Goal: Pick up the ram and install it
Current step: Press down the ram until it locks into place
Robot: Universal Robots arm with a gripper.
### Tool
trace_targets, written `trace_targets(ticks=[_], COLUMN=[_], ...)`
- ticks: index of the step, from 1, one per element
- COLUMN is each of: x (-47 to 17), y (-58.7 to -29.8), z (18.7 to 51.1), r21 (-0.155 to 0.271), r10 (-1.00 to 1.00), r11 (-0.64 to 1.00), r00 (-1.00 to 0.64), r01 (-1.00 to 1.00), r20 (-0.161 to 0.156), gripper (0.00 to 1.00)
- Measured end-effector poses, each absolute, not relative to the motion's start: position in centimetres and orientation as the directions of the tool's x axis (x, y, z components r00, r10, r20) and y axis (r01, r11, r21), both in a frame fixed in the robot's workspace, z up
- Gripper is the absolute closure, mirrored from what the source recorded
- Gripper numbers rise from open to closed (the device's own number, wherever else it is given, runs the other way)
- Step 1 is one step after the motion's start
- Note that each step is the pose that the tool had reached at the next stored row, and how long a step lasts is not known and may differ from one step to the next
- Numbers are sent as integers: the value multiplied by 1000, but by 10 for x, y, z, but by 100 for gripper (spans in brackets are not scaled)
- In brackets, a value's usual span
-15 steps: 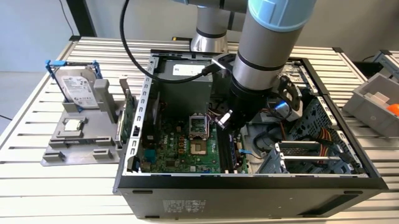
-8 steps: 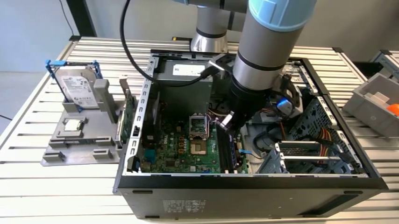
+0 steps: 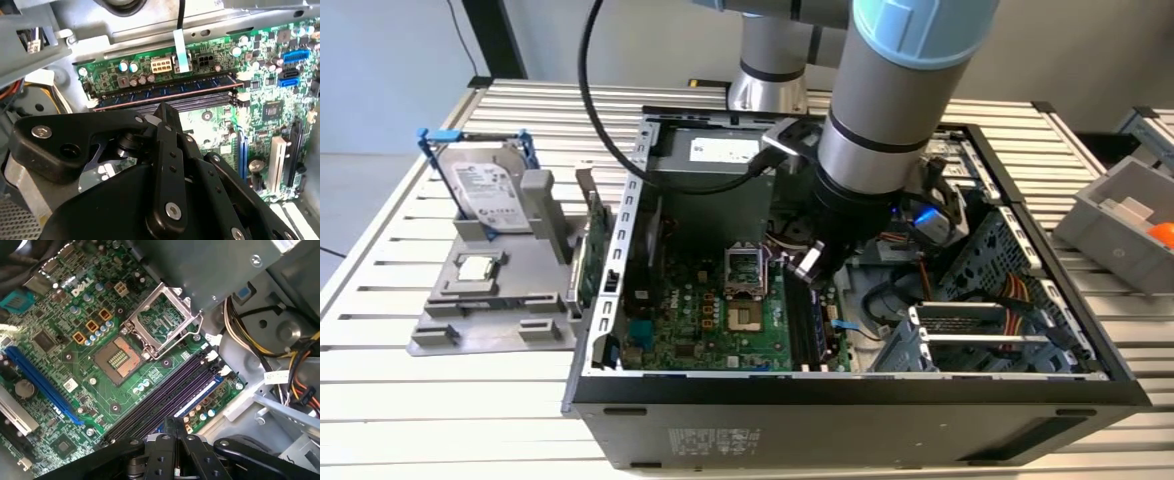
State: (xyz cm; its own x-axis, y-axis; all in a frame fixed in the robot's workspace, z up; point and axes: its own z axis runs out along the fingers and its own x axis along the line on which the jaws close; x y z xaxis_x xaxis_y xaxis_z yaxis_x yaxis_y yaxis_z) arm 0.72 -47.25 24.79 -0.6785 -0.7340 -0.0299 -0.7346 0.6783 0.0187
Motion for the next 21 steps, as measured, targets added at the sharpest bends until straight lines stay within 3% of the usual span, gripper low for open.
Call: trace_targets(ticks=[21], x=[7], y=[-473], z=[248], r21=[19], r10=[-849], r11=[528], r00=[-528], r01=[-849], r20=[-30], gripper=[100])
